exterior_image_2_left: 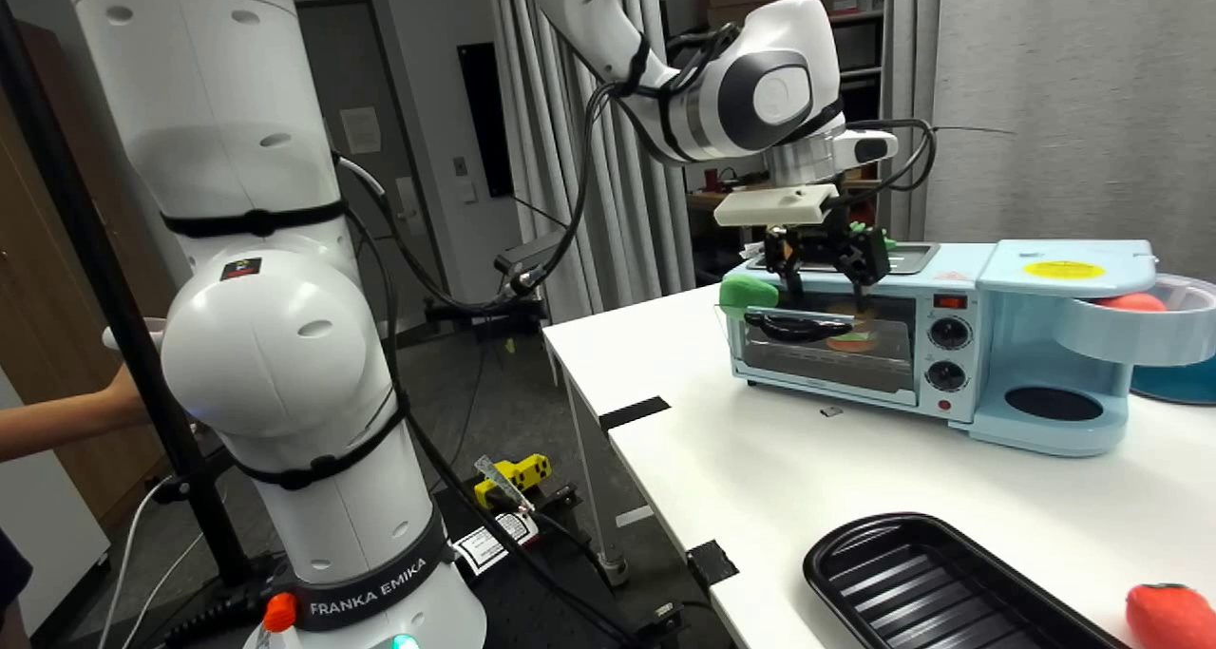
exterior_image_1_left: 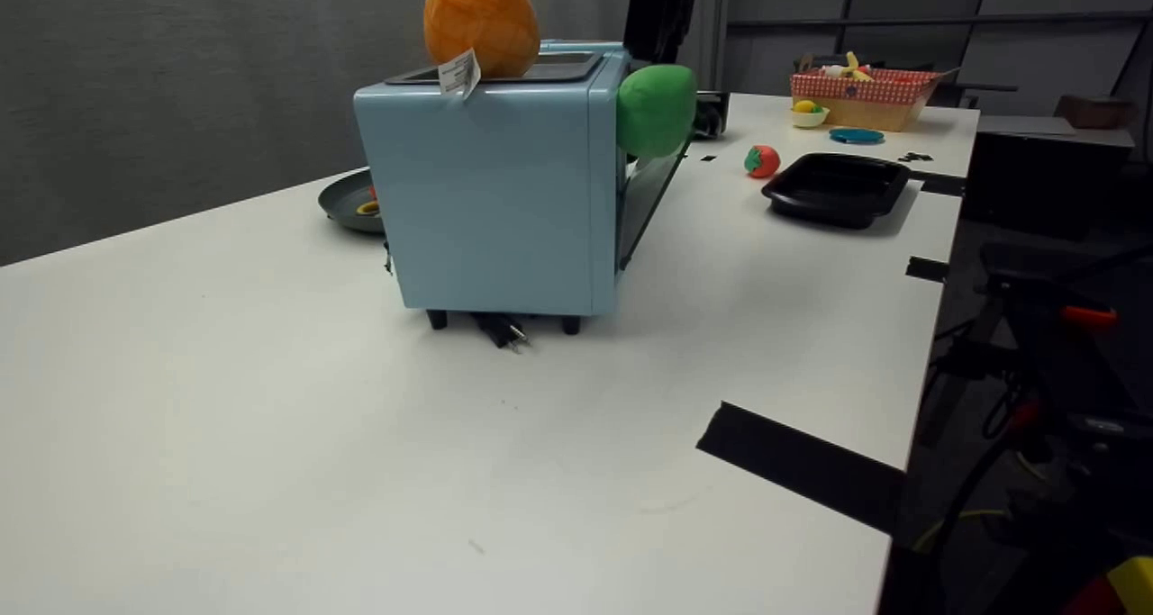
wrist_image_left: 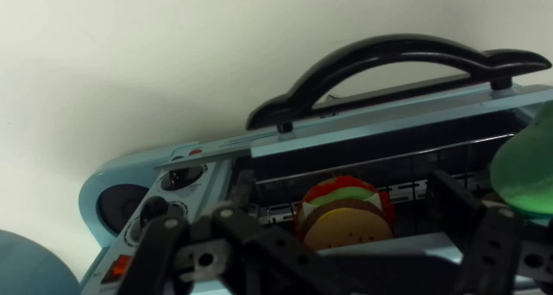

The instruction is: Open the oven door

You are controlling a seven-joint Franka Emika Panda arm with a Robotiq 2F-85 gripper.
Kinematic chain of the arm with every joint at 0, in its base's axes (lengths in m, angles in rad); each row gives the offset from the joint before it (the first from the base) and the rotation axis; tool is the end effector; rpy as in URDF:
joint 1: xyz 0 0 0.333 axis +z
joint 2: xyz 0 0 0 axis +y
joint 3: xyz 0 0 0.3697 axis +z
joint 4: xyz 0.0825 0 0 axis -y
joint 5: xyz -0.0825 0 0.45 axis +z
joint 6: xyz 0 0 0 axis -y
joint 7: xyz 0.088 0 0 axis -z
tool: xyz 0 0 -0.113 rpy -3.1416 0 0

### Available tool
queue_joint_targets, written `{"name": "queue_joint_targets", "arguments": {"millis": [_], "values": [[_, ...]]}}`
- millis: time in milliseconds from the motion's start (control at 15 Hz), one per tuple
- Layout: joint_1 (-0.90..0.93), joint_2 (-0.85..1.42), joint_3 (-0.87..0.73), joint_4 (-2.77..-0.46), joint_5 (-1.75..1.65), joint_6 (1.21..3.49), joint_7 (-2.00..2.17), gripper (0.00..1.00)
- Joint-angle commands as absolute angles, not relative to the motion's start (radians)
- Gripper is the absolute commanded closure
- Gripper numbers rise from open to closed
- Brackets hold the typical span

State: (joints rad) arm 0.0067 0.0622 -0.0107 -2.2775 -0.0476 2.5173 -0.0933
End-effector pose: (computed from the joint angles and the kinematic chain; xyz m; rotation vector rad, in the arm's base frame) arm 0.5927 -0.0021 0.3476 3.0831 0.1938 0.2723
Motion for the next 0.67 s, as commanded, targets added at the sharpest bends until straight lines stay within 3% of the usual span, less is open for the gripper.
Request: {"name": "queue_joint_targets", "arguments": {"millis": [0,600], "values": [[-0.009,0.11,-0.011,-2.235,-0.022,2.532,-0.145,0.0],[-0.029,0.09,-0.026,-2.277,-0.038,2.517,-0.1,0.0]]}}
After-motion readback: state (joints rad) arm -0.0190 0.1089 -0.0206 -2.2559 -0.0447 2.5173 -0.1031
